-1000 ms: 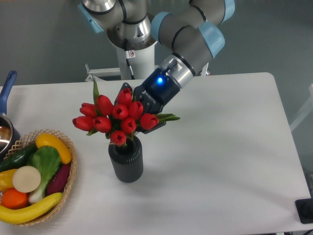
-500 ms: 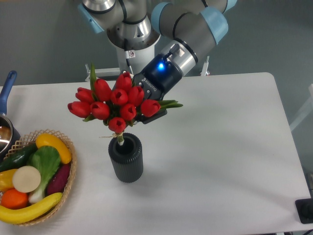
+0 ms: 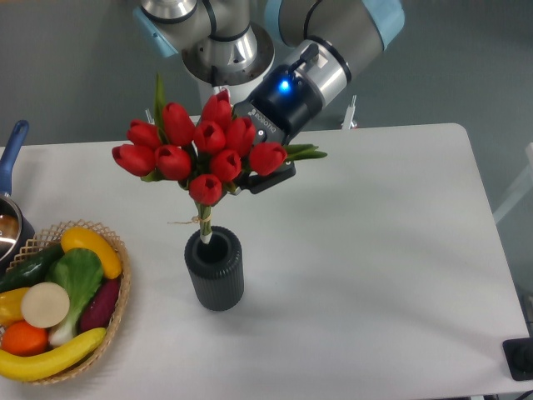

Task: Pick up the flowers from the vase
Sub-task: 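Lift the gripped tulips straight up out of the grey vase, then carry the tulip bunch up and away from the vase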

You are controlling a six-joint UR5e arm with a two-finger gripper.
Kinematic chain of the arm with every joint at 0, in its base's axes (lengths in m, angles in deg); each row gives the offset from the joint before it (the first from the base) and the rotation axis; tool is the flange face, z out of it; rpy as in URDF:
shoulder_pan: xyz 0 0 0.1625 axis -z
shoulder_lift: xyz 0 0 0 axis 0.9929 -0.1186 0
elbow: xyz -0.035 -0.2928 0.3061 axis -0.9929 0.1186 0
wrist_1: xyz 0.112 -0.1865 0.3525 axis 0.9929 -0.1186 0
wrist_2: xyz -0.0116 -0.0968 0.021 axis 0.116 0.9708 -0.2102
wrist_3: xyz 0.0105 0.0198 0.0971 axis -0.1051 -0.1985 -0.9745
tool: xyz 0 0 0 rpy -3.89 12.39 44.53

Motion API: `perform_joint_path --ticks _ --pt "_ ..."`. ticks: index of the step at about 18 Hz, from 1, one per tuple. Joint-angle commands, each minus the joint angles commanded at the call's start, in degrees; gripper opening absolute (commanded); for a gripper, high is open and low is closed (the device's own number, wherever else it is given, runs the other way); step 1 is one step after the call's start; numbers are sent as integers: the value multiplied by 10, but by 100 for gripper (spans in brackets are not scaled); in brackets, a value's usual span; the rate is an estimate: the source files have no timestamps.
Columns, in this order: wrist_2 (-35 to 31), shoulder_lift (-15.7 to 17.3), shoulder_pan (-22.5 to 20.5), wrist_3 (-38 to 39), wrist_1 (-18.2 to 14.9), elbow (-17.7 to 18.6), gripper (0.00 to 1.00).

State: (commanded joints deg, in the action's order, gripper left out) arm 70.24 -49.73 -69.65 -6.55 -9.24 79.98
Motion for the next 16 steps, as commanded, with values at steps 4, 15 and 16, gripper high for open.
perform_joint_path --ticks 4,15,16 --pt "-9 -1 -43 -3 -1 4 49" --pt "-6 -7 -144 -26 2 19 48" --pt "-7 -8 -146 -28 3 21 48"
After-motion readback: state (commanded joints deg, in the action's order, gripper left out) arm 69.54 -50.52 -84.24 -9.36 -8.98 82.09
